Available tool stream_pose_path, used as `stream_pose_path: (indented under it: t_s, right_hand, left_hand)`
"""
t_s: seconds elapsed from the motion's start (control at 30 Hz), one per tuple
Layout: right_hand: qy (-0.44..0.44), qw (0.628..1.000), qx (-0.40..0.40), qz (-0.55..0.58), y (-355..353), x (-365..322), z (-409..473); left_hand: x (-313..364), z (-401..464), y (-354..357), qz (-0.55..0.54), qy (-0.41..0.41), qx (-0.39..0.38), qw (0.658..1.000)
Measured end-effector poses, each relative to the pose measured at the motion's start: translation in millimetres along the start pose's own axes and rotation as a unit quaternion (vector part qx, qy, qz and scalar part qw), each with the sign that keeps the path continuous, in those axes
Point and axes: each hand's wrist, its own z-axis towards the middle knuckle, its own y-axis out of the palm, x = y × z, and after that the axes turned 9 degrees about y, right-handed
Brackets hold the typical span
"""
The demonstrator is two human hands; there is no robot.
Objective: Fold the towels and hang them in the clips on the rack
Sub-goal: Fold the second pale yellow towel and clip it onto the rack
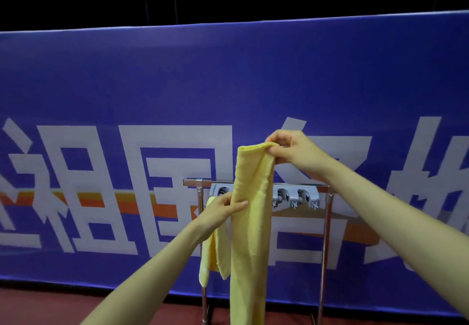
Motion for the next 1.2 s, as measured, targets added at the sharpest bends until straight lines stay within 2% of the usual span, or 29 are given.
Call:
stream_pose_path:
  t_s: [0.3, 0.4, 0.5, 0.63, 0.93, 1.07, 1.2]
  right_hand:
    - [0.03, 0.996, 0.077, 0.025, -0.7, -17.9, 16.1]
    - [0.029, 0.995, 0.094, 0.033, -6.3, -26.5, 22.2]
    - [0.019, 0.996, 0.085, 0.023, -14.3, -39.6, 25.5]
    - [0.008, 0.998, 0.058, -0.003, -21.1, -55.0, 24.5]
    - [-0.003, 0.996, 0.08, -0.039, -22.2, -64.4, 24.7]
    - [0.003, 0.994, 0.1, -0.049, -24.9, -65.1, 22.9]
    - [0.007, 0.992, 0.11, -0.055, -27.4, -63.3, 22.2]
  left_hand:
    - [3.6, 5.1, 31.3, -0.08, 0.049, 0.069, 0.993]
    - [8.7, 7.6, 34.4, -0.084, 0.049, 0.05, 0.994]
    - [6.2, 8.7, 33.7, -0.118, 0.046, 0.003, 0.992]
    - [0.9, 11.5, 30.9, -0.155, 0.032, -0.019, 0.987]
    - [9.6, 11.1, 38.5, -0.099, 0.049, 0.0, 0.994]
    - [4.6, 6.6, 33.2, -0.124, 0.039, 0.007, 0.991]
    - [5.2, 4.6, 26.0, -0.155, 0.039, 0.057, 0.985]
